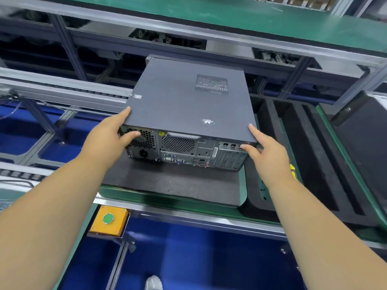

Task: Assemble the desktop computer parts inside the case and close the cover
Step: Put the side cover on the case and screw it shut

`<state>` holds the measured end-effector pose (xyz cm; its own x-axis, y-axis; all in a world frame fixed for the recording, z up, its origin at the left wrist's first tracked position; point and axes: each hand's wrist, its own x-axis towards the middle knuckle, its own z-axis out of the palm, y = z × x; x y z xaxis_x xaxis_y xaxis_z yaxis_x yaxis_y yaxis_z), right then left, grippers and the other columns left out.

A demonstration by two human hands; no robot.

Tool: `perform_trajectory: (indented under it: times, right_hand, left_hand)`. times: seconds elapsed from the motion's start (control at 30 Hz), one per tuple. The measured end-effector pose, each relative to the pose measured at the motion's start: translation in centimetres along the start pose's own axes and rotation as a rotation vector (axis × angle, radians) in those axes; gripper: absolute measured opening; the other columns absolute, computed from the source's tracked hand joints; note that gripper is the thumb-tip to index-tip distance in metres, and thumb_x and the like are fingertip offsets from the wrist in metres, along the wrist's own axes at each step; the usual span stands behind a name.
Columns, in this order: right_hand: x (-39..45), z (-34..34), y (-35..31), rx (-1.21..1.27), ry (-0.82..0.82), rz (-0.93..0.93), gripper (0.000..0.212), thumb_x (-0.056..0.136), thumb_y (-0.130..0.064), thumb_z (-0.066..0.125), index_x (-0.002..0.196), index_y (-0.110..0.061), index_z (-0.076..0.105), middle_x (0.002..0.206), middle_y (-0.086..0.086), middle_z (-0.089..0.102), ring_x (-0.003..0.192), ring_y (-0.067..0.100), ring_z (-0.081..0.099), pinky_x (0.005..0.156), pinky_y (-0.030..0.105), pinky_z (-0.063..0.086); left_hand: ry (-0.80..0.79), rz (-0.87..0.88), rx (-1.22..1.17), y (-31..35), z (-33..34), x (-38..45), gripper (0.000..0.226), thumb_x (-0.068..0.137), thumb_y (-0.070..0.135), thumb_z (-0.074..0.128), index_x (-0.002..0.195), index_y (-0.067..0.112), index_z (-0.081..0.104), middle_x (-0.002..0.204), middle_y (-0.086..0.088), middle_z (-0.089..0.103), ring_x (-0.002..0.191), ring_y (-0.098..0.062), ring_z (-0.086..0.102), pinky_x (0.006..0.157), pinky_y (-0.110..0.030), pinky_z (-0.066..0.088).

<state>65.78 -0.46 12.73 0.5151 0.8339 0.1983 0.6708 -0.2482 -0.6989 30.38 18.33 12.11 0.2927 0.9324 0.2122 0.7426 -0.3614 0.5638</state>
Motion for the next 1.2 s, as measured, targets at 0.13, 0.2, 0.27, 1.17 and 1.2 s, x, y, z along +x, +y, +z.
perform_trajectory:
  times: [0.13, 0.2, 0.27, 1.17, 1.2]
  right_hand:
    - [0.4, -0.4, -0.9, -0.34, 0.039, -0.147, 0.057, 0.093, -0.028, 0.068, 0.146, -0.017, 0.049, 0.159, 0.001, 0.034, 0.139, 0.022, 0.038, 0.114, 0.038, 0.033]
    - [0.4, -0.5, -1.7, -0.41, -0.026, -0.154, 0.063, 0.094, -0.032, 0.067, 0.149, -0.013, 0.044, 0.16, 0.002, 0.031, 0.142, 0.025, 0.033, 0.117, 0.04, 0.03]
    - [0.1, -0.2, -2.6, -0.493, -0.066, -0.205, 0.07, 0.093, -0.042, 0.065, 0.151, -0.012, 0.04, 0.159, 0.005, 0.031, 0.144, 0.027, 0.028, 0.119, 0.04, 0.026]
    - [4.6, 1.0, -6.6, -0.408, 0.091, -0.06, 0.026, 0.088, -0.005, 0.06, 0.099, -0.019, 0.08, 0.103, 0.005, 0.068, 0.099, 0.028, 0.062, 0.084, 0.033, 0.049]
    - [4.5, 0.0, -5.4, -0.401, 0.17, 0.026, 0.028, 0.087, -0.005, 0.058, 0.1, -0.019, 0.079, 0.105, 0.004, 0.069, 0.099, 0.028, 0.062, 0.084, 0.033, 0.048]
  left_hand:
    - [0.07, 0.08, 0.193, 1.2, -0.7, -0.3, 0.062, 0.092, 0.044, 0.059, 0.147, 0.023, 0.04, 0.132, -0.008, 0.056, 0.122, -0.028, 0.048, 0.094, -0.044, 0.045]
    - [0.008, 0.025, 0.267, 2.0, -0.5, -0.3, 0.071, 0.091, 0.047, 0.06, 0.151, 0.022, 0.032, 0.145, -0.009, 0.045, 0.132, -0.03, 0.04, 0.1, -0.047, 0.041]
    - [-0.034, -0.022, 0.312, 2.7, -0.2, -0.7, 0.08, 0.088, 0.049, 0.063, 0.153, 0.021, 0.025, 0.155, -0.011, 0.03, 0.14, -0.032, 0.028, 0.108, -0.049, 0.035]
    - [-0.304, 0.365, 0.499, 6.6, 1.3, 3.6, 0.122, 0.055, 0.096, -0.002, 0.156, 0.028, 0.001, 0.164, -0.003, 0.0, 0.15, -0.024, 0.001, 0.122, -0.04, 0.005]
    - [-0.303, 0.36, 0.501, 6.7, 1.3, 3.5, 0.123, 0.055, 0.096, -0.001, 0.156, 0.027, 0.001, 0.164, -0.003, 0.0, 0.15, -0.024, 0.0, 0.122, -0.041, 0.006]
